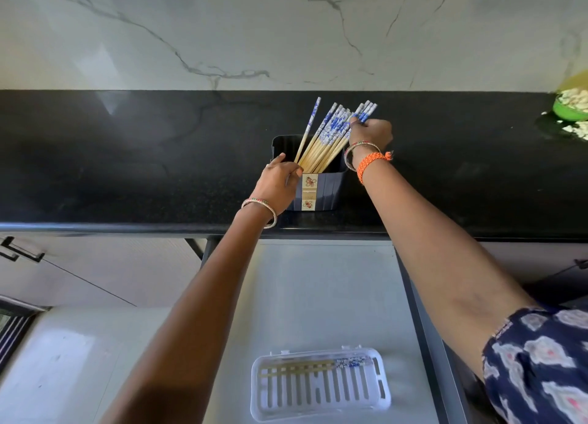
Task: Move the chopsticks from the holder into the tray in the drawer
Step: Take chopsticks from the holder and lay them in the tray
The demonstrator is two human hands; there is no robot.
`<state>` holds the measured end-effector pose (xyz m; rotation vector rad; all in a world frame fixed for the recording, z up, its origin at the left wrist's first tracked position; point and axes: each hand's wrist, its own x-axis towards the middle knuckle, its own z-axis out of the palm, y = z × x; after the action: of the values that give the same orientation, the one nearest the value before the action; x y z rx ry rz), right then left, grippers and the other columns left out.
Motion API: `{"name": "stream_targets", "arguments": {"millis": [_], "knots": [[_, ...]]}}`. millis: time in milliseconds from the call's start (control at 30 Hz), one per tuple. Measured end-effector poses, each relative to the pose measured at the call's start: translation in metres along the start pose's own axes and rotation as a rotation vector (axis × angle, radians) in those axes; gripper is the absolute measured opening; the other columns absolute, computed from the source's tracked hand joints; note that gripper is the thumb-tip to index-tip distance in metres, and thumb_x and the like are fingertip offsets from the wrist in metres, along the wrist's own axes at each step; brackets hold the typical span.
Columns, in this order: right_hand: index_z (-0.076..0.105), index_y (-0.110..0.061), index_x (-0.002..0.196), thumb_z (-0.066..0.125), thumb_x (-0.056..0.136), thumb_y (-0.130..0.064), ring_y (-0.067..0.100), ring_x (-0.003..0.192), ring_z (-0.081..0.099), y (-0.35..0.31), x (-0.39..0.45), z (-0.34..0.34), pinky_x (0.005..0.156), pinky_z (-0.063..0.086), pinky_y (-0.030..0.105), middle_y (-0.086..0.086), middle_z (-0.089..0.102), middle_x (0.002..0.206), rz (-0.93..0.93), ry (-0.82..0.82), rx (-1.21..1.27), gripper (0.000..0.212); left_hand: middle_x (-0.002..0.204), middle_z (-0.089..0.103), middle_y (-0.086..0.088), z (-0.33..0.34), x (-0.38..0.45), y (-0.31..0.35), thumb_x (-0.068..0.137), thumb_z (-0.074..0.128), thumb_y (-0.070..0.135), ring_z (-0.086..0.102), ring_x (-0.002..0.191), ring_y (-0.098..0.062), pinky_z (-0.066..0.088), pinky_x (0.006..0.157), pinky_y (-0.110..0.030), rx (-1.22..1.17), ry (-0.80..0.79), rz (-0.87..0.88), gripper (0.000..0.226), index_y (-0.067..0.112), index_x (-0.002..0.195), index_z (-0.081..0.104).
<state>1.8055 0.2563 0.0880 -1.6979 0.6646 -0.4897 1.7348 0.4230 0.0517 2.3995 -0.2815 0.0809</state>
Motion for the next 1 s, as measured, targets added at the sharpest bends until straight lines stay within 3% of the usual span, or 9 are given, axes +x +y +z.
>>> {"name": "stream_targets", "arguments": {"millis": [200, 367, 433, 500, 567, 733, 800, 867, 1000], "knots": [[0.070, 0.006, 0.097, 0.065, 0.088, -0.012, 0.028, 0.086, 0.072, -0.022, -0.001, -0.017, 0.075, 0.060, 0.032, 0.021, 0.072, 0.098, -0.002, 0.096, 0.074, 0.021, 0.146, 0.040, -0.011, -0.007, -0.005, 0.014, 0.097, 0.036, 0.019, 0.023, 0.142, -0.027, 0.008, 0.118, -0.045, 0.039, 0.029, 0.011, 0.035, 0.013, 0.129, 0.047], [0.071, 0.004, 0.097, 0.063, 0.089, -0.013, 0.025, 0.083, 0.073, -0.035, -0.004, -0.037, 0.068, 0.060, 0.029, 0.017, 0.074, 0.095, -0.010, 0.149, 0.123, 0.020, 0.144, 0.041, -0.012, -0.013, -0.012, 0.026, 0.096, 0.038, 0.017, 0.035, 0.134, -0.031, 0.026, 0.114, -0.051, -0.003, 0.047, 0.023, 0.038, 0.013, 0.134, 0.041], [0.073, 0.000, 0.095, 0.062, 0.090, -0.016, 0.020, 0.077, 0.071, -0.042, -0.007, -0.049, 0.056, 0.054, 0.021, 0.013, 0.075, 0.091, -0.026, 0.197, 0.153, 0.020, 0.139, 0.046, -0.012, -0.016, -0.016, 0.031, 0.096, 0.038, 0.017, 0.045, 0.125, -0.031, 0.040, 0.106, -0.048, -0.047, 0.046, 0.026, 0.038, 0.013, 0.134, 0.041], [0.073, -0.001, 0.093, 0.062, 0.090, -0.016, 0.021, 0.078, 0.071, -0.049, -0.011, -0.066, 0.062, 0.056, 0.025, 0.012, 0.074, 0.087, -0.025, 0.242, 0.262, 0.019, 0.134, 0.050, -0.012, -0.020, -0.022, 0.036, 0.096, 0.039, 0.017, 0.054, 0.113, -0.026, 0.052, 0.092, -0.035, -0.094, 0.065, 0.037, 0.038, 0.013, 0.133, 0.042], [0.073, 0.003, 0.087, 0.063, 0.088, -0.011, 0.021, 0.071, 0.068, -0.053, -0.022, -0.086, 0.071, 0.057, 0.031, 0.010, 0.070, 0.076, -0.015, 0.304, 0.418, 0.017, 0.130, 0.054, -0.012, -0.023, -0.031, 0.038, 0.095, 0.040, 0.014, 0.056, 0.098, -0.016, 0.050, 0.077, -0.020, -0.141, 0.120, 0.042, 0.037, 0.013, 0.132, 0.044], [0.057, -0.002, 0.065, 0.055, 0.090, 0.003, 0.024, 0.061, 0.057, -0.030, -0.073, -0.145, 0.069, 0.055, 0.036, 0.014, 0.059, 0.067, 0.116, 0.312, 0.982, 0.026, 0.095, 0.061, -0.007, -0.011, -0.080, 0.029, 0.091, 0.039, 0.002, 0.049, 0.055, -0.004, 0.042, 0.051, -0.009, -0.276, 0.274, -0.035, 0.036, 0.013, 0.123, 0.053], [0.055, -0.001, 0.069, 0.050, 0.095, 0.000, 0.025, 0.065, 0.057, -0.001, -0.098, -0.161, 0.069, 0.054, 0.035, 0.014, 0.057, 0.071, 0.236, 0.243, 1.130, 0.026, 0.091, 0.060, -0.003, 0.002, -0.109, 0.017, 0.089, 0.038, 0.000, 0.050, 0.061, -0.003, 0.042, 0.054, -0.005, -0.349, 0.313, -0.129, 0.038, 0.011, 0.121, 0.055], [0.052, -0.007, 0.074, 0.045, 0.099, -0.005, 0.019, 0.063, 0.060, 0.043, -0.125, -0.170, 0.069, 0.054, 0.029, 0.009, 0.059, 0.069, 0.369, 0.158, 1.157, 0.026, 0.103, 0.061, -0.002, 0.019, -0.144, -0.002, 0.086, 0.038, -0.001, 0.056, 0.081, -0.006, 0.042, 0.068, -0.006, -0.412, 0.342, -0.277, 0.039, 0.012, 0.119, 0.057], [0.049, -0.014, 0.071, 0.044, 0.100, -0.009, 0.001, 0.035, 0.058, 0.143, -0.189, -0.167, 0.043, 0.051, 0.017, -0.001, 0.061, 0.043, 0.697, 0.115, 0.902, 0.030, 0.123, 0.061, -0.011, 0.055, -0.213, -0.053, 0.084, 0.037, -0.001, 0.057, 0.108, -0.021, 0.040, 0.086, -0.020, -0.433, 0.296, -0.623, 0.039, 0.007, 0.115, 0.059]]}}
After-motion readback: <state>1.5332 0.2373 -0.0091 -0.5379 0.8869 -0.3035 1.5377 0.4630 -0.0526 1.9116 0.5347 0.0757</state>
